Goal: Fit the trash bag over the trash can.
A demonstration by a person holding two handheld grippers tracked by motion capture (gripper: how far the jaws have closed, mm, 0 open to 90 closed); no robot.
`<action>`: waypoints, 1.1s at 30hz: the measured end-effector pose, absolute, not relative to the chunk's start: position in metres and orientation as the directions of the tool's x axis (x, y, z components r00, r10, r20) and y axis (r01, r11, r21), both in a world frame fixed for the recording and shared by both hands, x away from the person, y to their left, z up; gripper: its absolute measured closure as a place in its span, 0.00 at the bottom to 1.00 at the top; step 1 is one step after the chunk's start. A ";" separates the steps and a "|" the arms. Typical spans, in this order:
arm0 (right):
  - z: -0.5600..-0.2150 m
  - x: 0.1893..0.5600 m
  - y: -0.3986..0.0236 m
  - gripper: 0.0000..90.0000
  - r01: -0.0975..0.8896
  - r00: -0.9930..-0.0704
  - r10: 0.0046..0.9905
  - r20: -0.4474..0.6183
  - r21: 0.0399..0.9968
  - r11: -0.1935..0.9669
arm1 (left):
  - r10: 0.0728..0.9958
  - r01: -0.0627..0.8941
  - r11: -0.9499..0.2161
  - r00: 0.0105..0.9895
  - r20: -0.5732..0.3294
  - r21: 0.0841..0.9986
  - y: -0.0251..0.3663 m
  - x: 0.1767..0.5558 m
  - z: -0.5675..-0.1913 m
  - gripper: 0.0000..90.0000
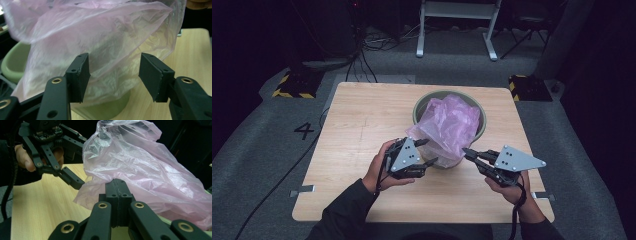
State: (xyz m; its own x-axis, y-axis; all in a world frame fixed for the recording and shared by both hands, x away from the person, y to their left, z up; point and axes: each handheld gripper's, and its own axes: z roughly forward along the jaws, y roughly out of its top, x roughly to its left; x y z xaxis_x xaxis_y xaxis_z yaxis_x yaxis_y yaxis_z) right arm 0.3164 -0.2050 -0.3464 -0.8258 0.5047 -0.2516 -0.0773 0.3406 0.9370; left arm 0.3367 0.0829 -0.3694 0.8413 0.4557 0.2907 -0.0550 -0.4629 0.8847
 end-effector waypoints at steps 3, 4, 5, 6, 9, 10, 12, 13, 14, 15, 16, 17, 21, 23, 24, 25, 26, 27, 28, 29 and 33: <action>-0.346 0.316 -0.205 1.00 -0.076 -0.827 0.504 -0.249 0.938 0.339 | 0.477 -0.048 -0.497 0.819 0.319 0.866 0.076 0.339 -0.366 0.50; -0.346 0.316 -0.206 1.00 -0.074 -0.829 0.503 -0.246 0.938 0.338 | 0.477 -0.047 -0.505 0.817 0.324 0.862 0.075 0.340 -0.365 0.53; -0.346 0.316 -0.206 1.00 -0.070 -0.831 0.502 -0.240 0.940 0.334 | 0.478 -0.046 -0.513 0.814 0.330 0.857 0.074 0.341 -0.364 0.56; -0.346 0.316 -0.207 1.00 -0.068 -0.831 0.503 -0.238 0.941 0.332 | 0.473 -0.049 -0.517 0.815 0.333 0.855 0.074 0.342 -0.363 0.63; -0.346 0.315 -0.209 1.00 -0.067 -0.831 0.504 -0.235 0.942 0.328 | 0.468 -0.063 -0.520 0.814 0.345 0.852 0.077 0.342 -0.363 0.80; -0.346 0.315 -0.210 1.00 -0.066 -0.829 0.507 -0.235 0.942 0.329 | 0.467 -0.064 -0.514 0.816 0.342 0.855 0.079 0.342 -0.362 0.87; -0.346 0.315 -0.213 1.00 -0.064 -0.828 0.511 -0.232 0.943 0.325 | 0.479 -0.061 -0.503 0.811 0.336 0.862 0.083 0.343 -0.361 0.98; -0.347 0.315 -0.214 1.00 -0.060 -0.826 0.515 -0.230 0.944 0.324 | 0.483 -0.061 -0.502 0.808 0.338 0.863 0.086 0.344 -0.361 1.00; -0.347 0.315 -0.217 1.00 -0.055 -0.823 0.521 -0.225 0.945 0.321 | 0.487 -0.058 -0.495 0.808 0.332 0.867 0.089 0.346 -0.360 1.00; -0.347 0.315 -0.219 1.00 -0.051 -0.820 0.527 -0.222 0.946 0.319 | 0.495 -0.051 -0.487 0.806 0.324 0.872 0.092 0.347 -0.360 1.00; -0.348 0.316 -0.222 1.00 -0.044 -0.818 0.533 -0.216 0.948 0.316 | 0.502 -0.044 -0.476 0.806 0.312 0.879 0.096 0.348 -0.360 1.00; -0.349 0.317 -0.225 1.00 -0.037 -0.816 0.539 -0.209 0.950 0.312 | 0.507 -0.040 -0.459 0.809 0.298 0.887 0.099 0.350 -0.360 1.00; -0.354 0.320 -0.238 1.00 -0.002 -0.792 0.581 -0.188 0.952 0.306 | 0.538 -0.014 -0.408 0.804 0.253 0.913 0.116 0.355 -0.360 1.00; -0.357 0.322 -0.246 1.00 0.019 -0.776 0.606 -0.177 0.953 0.303 | 0.555 0.006 -0.381 0.801 0.223 0.924 0.123 0.357 -0.362 1.00; -0.359 0.322 -0.250 1.00 0.031 -0.770 0.616 -0.167 0.954 0.297 | 0.559 0.011 -0.377 0.800 0.218 0.926 0.127 0.359 -0.363 1.00; -0.361 0.323 -0.255 1.00 0.045 -0.763 0.628 -0.155 0.956 0.290 | 0.566 0.017 -0.373 0.796 0.213 0.928 0.130 0.360 -0.365 1.00; -0.362 0.324 -0.259 1.00 0.062 -0.755 0.641 -0.141 0.957 0.283 | 0.574 0.028 -0.364 0.794 0.201 0.931 0.133 0.361 -0.366 1.00; -0.364 0.324 -0.263 1.00 0.080 -0.747 0.653 -0.124 0.959 0.273 | 0.577 0.035 -0.365 0.793 0.196 0.930 0.136 0.363 -0.368 1.00; -0.367 0.325 -0.268 1.00 0.093 -0.739 0.664 -0.115 0.959 0.269 | 0.585 0.042 -0.360 0.788 0.190 0.932 0.138 0.364 -0.370 1.00; -0.368 0.326 -0.271 1.00 0.101 -0.730 0.674 -0.111 0.959 0.266 | 0.594 0.054 -0.352 0.784 0.178 0.934 0.142 0.366 -0.372 1.00; -0.375 0.330 -0.286 1.00 0.158 -0.698 0.713 -0.062 0.958 0.239 | 0.612 0.096 -0.324 0.780 0.131 0.941 0.154 0.372 -0.379 1.00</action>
State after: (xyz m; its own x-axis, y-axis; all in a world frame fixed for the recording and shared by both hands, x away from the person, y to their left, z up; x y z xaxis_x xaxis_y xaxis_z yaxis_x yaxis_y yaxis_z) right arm 0.3304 -0.2862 -0.3750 -0.6981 0.7133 -0.0625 0.1579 0.2385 0.9582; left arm 0.3718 0.1542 -0.3789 0.7801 0.6117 0.1313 0.0957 -0.3241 0.9412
